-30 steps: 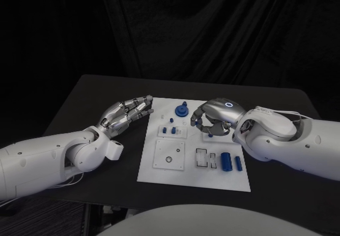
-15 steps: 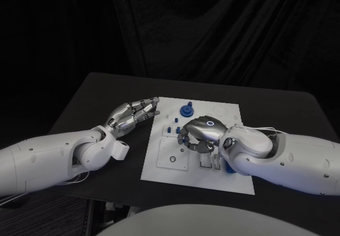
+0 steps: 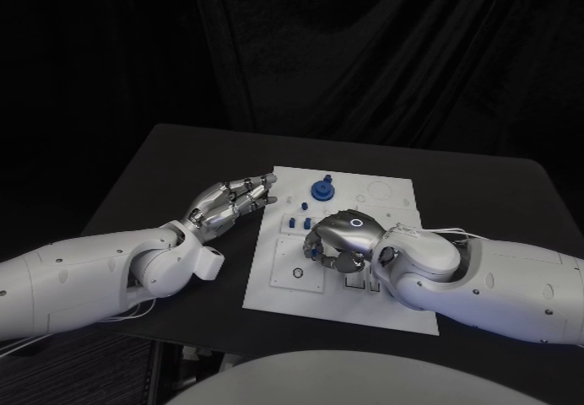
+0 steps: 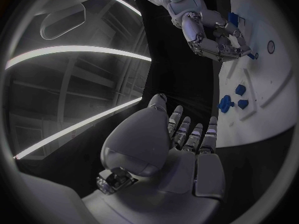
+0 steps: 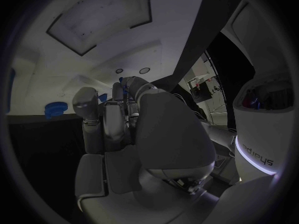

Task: Assemble the parts on the task board

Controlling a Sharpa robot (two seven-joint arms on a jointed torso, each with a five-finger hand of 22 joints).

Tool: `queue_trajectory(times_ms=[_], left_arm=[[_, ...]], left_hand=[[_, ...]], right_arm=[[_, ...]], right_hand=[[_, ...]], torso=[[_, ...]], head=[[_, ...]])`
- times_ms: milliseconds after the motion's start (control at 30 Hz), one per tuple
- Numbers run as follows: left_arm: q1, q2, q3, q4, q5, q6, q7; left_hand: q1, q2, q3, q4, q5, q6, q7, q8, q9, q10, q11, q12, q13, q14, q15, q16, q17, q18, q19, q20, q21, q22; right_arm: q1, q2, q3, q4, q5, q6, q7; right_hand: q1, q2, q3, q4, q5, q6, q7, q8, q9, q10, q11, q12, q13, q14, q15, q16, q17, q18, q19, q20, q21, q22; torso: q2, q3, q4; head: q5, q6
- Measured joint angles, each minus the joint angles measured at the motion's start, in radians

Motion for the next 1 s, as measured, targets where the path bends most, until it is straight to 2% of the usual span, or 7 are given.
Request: queue_trajectory(times_ms=[467,1000], left_arm=[[-0.004,0.002,0.0,-0.003,0.0,0.002,-0.001],[-0.005,0.005,0.0,-0.007,0.0,0.005,-0.002]], left_hand=[[0.0,0.0,0.003,-0.003,0.0,0.007,0.007,0.0,0.001,0.003,0.003,0.004,0.0,0.0,0.0,0.0,0.0,0.0,0.0,0.0,0.0,0.001],[0.0,0.0,0.003,-0.003,0.0,0.007,0.007,0.0,0.001,0.003,0.003,0.004,0.001,0.004,0.004,0.004,0.001,0.0,0.0,0.0,0.0,0.002]], right_arm=[[-0.003,-0.002,0.0,0.002,-0.005,0.013,-0.006],[-0.003,-0.01,0.0,0.008,-0.007,0.026,-0.011]], right_hand=[[-0.005,-0.005,-0.003,0.003,-0.027,0.005,0.002,0.0,-0.002,0.002,0.001,-0.008,-0.004,0.0,0.0,0.0,-0.002,0.0,0.0,0.0,0.0,0.0],[-0.005,-0.005,-0.003,0.003,-0.032,0.005,0.002,-0.001,-0.003,0.007,0.0,-0.008,-0.005,0.0,0.0,0.0,-0.004,0.0,0.0,0.0,0.0,0.0]], torso=[[0.0,0.0,0.0001],[0.0,-0.0002,0.0001]], head=[[0.005,0.0],[0.011,0.0]])
